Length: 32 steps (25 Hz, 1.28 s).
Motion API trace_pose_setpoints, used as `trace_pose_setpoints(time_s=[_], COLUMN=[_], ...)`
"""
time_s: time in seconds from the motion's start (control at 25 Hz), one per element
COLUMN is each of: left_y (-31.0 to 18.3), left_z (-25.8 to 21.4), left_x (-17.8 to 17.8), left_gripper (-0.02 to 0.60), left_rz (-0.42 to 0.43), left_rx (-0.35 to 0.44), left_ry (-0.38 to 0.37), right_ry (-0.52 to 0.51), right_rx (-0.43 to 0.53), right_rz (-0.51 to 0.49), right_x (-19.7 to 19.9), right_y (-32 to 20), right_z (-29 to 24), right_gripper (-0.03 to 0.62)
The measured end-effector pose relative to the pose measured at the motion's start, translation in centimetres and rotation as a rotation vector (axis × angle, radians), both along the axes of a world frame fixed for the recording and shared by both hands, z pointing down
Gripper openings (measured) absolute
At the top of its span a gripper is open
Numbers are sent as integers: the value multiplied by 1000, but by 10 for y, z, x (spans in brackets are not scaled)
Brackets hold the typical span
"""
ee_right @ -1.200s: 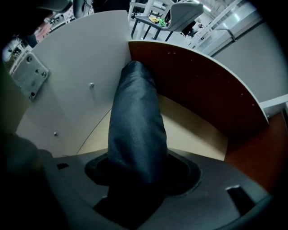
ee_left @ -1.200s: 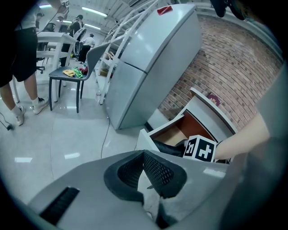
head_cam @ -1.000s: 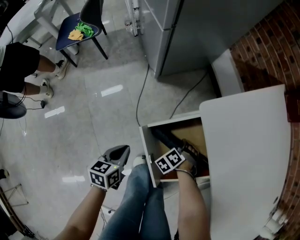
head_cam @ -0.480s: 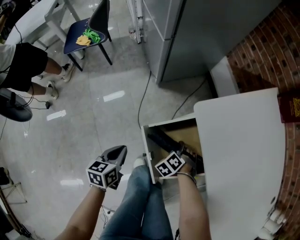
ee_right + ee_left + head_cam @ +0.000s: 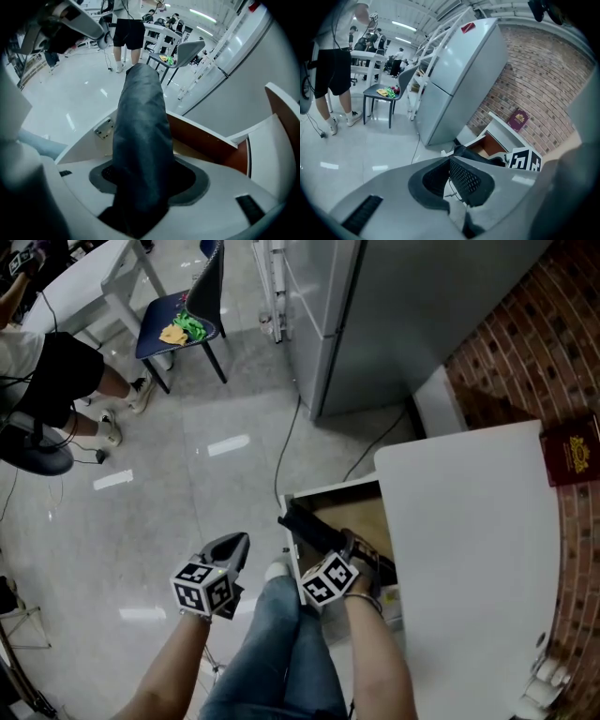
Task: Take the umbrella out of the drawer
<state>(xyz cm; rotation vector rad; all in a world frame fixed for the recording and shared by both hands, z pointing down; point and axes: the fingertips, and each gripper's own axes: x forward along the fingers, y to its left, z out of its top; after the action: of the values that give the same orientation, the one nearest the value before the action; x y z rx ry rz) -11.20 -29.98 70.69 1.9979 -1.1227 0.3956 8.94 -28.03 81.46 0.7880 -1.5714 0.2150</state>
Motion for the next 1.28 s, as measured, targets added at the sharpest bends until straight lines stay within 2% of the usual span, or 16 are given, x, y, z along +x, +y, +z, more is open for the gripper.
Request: trace_pose_setpoints(time_s=[0.6,0.96,1.28], left_y=[4,8,22], left_z=[-67,-114,-160], left_x=[-20,-12,-1], left_gripper=[-2,-2,-2], left_rz=[-41,-32,-37], left_rx=[91,172,252], left_ry=[-2,-5,-1], right_ry=[-130,-251,-336], right_rx=[63,69,130], right_rz=[77,114,139], right_x=[-41,-47,-50], right_y=[-1,15,25], right_z=[-82,-137,-188], right_gripper=[247,247,245])
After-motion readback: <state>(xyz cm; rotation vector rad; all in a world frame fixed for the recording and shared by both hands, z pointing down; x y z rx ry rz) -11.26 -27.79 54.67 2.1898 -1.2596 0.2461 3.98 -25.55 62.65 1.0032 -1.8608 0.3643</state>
